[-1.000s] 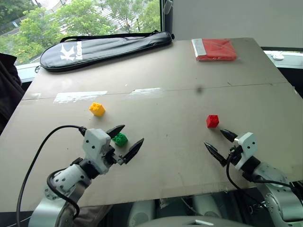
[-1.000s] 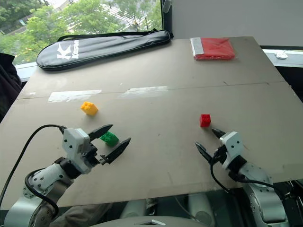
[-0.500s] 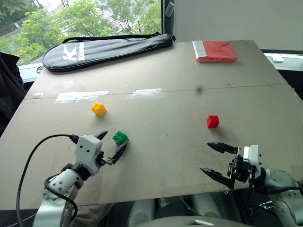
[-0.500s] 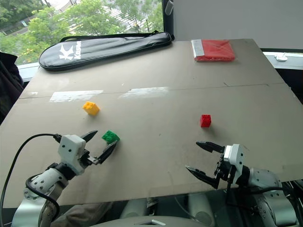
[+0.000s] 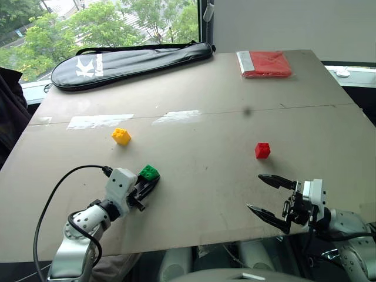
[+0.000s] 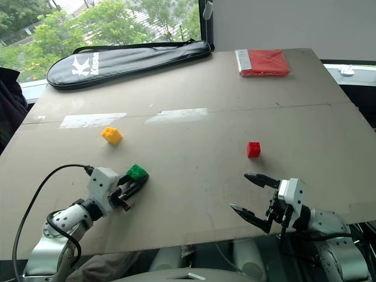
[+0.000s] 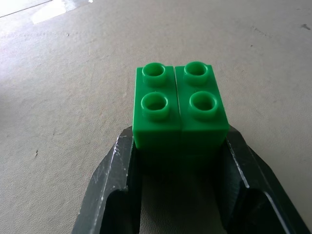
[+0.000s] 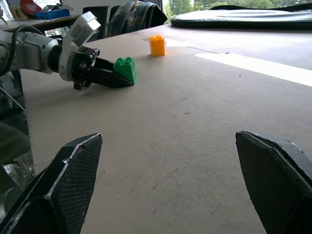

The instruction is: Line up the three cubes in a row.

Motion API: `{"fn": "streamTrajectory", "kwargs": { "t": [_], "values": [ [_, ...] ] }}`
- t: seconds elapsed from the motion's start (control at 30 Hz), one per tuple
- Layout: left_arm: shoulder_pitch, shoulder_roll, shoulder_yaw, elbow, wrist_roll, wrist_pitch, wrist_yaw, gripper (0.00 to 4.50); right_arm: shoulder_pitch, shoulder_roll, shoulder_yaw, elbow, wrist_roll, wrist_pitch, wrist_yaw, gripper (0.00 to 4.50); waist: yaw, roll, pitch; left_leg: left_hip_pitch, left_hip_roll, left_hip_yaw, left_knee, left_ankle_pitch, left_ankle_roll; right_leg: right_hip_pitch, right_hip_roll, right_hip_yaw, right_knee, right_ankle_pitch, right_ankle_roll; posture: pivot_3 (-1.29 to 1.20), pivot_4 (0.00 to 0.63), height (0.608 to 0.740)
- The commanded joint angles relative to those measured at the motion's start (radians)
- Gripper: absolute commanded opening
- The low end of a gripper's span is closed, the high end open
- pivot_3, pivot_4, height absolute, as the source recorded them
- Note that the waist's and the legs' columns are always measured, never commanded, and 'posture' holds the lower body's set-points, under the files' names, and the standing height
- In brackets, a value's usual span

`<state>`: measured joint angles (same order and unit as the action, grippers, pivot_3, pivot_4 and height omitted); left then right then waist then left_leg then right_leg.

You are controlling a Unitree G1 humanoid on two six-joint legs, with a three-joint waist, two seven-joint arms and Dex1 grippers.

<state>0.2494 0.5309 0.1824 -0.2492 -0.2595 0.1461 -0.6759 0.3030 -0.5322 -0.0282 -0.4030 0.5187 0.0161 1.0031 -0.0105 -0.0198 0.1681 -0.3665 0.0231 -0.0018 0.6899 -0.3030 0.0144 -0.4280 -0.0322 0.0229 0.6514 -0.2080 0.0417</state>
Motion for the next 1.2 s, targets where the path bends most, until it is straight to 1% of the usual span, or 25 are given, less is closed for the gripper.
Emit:
{"fn": "streamTrajectory", "kwargs": {
  "t": [0.03, 0.13, 0.27, 0.33, 0.4, 0.47, 0.53, 0.7, 0.9, 1.03, 1.2],
  "values": [
    [-0.086, 0.028, -0.064, 0.019, 0.002, 0.004, -0.06, 1.29, 0.003, -0.008, -0.041, -0.012, 0.019, -0.026, 0.004, 4.5, 0.007, 0.0, 0.0, 0.0, 0.0, 0.0, 0.0, 0.0, 0.0, 0.0, 0.0, 0.0, 0.0, 0.0, 0.0, 0.0, 0.15, 0.707],
    [-0.225, 0.04, -0.168, 0.079, 0.02, -0.024, -0.157, 1.29, 0.007, -0.007, -0.061, 0.027, 0.01, -0.048, 0.013, 4.5, 0.021, 0.0, 0.0, 0.0, -0.001, 0.0, 0.001, 0.0, 0.0, 0.0, 0.0, 0.0, 0.001, 0.0, 0.0, 0.0, 0.15, 0.707],
    [-0.509, -0.01, -0.335, 0.297, 0.076, -0.08, -0.298, 1.29, 0.007, -0.006, -0.094, 0.064, 0.006, -0.081, 0.01, 4.5, 0.027, -0.001, 0.0, 0.0, -0.001, 0.0, 0.001, 0.0, 0.0, 0.001, 0.001, 0.0, 0.001, 0.0, 0.0, 0.0, 0.15, 0.707],
    [-0.589, -0.031, -0.378, 0.375, 0.086, -0.102, -0.353, 1.29, -0.006, -0.002, -0.108, 0.079, -0.002, -0.098, -0.002, 4.5, 0.022, -0.001, 0.0, 0.0, -0.002, 0.0, 0.001, 0.0, 0.0, 0.001, 0.001, 0.0, 0.001, 0.0, 0.0, 0.0, 0.15, 0.707],
    [-0.713, -0.078, -0.424, 0.504, 0.099, -0.123, -0.414, 1.29, -0.021, 0.001, -0.133, 0.092, -0.006, -0.11, -0.023, 4.5, 0.013, -0.001, 0.0, 0.0, -0.001, 0.002, 0.001, 0.0, 0.0, 0.001, 0.001, 0.002, 0.001, 0.003, 0.001, 0.0, 0.15, 0.707],
    [-0.836, -0.148, -0.456, 0.651, 0.113, -0.156, -0.452, 1.29, -0.024, 0.002, -0.158, 0.103, -0.01, -0.124, -0.04, 4.5, 0.011, -0.001, 0.0, -0.001, -0.002, 0.001, 0.001, 0.0, 0.0, 0.001, 0.001, 0.002, 0.0, 0.004, 0.001, 0.0, 0.15, 0.707],
    [-0.91, -0.204, -0.472, 0.753, 0.113, -0.165, -0.496, 1.29, -0.017, 0.007, -0.172, 0.103, -0.019, -0.137, -0.055, 4.5, 0.013, -0.001, 0.0, -0.002, -0.002, 0.0, 0.001, 0.0, 0.0, 0.0, 0.001, 0.0, 0.0, 0.004, 0.001, 0.0, 0.15, 0.707],
    [-1.031, -0.288, -0.517, 0.993, 0.191, -0.284, -0.533, 1.29, 0.036, 0.04, -0.17, 0.056, -0.031, -0.152, -0.1, 4.5, 0.006, -0.001, 0.0, -0.004, -0.002, -0.002, 0.001, 0.0, 0.0, 0.0, 0.002, 0.0, -0.002, 0.004, 0.001, 0.0, 0.15, 0.707],
    [-1.115, -0.332, -0.52, 1.182, 0.247, -0.372, -0.562, 1.29, 0.089, 0.07, -0.169, 0.027, -0.049, -0.172, -0.137, 4.5, 0.004, -0.002, 0.0, -0.005, -0.002, -0.002, 0.001, 0.0, 0.0, 0.0, 0.001, -0.001, -0.003, 0.003, 0.004, 0.0, 0.15, 0.707],
    [-1.149, -0.348, -0.508, 1.266, 0.272, -0.41, -0.553, 1.29, 0.108, 0.071, -0.176, 0.02, -0.05, -0.179, -0.148, 4.5, 0.006, -0.002, 0.0, -0.005, -0.002, -0.003, 0.002, 0.0, 0.0, 0.0, 0.001, -0.001, -0.003, 0.002, 0.004, 0.0, 0.15, 0.707],
    [-1.169, -0.364, -0.503, 1.323, 0.298, -0.44, -0.529, 1.29, 0.112, 0.064, -0.183, 0.021, -0.045, -0.183, -0.148, 4.5, 0.008, -0.002, 0.0, -0.005, -0.002, -0.003, 0.002, 0.0, 0.0, 0.001, 0.001, -0.001, -0.003, 0.002, 0.004, 0.0, 0.15, 0.707]
  ]
}}
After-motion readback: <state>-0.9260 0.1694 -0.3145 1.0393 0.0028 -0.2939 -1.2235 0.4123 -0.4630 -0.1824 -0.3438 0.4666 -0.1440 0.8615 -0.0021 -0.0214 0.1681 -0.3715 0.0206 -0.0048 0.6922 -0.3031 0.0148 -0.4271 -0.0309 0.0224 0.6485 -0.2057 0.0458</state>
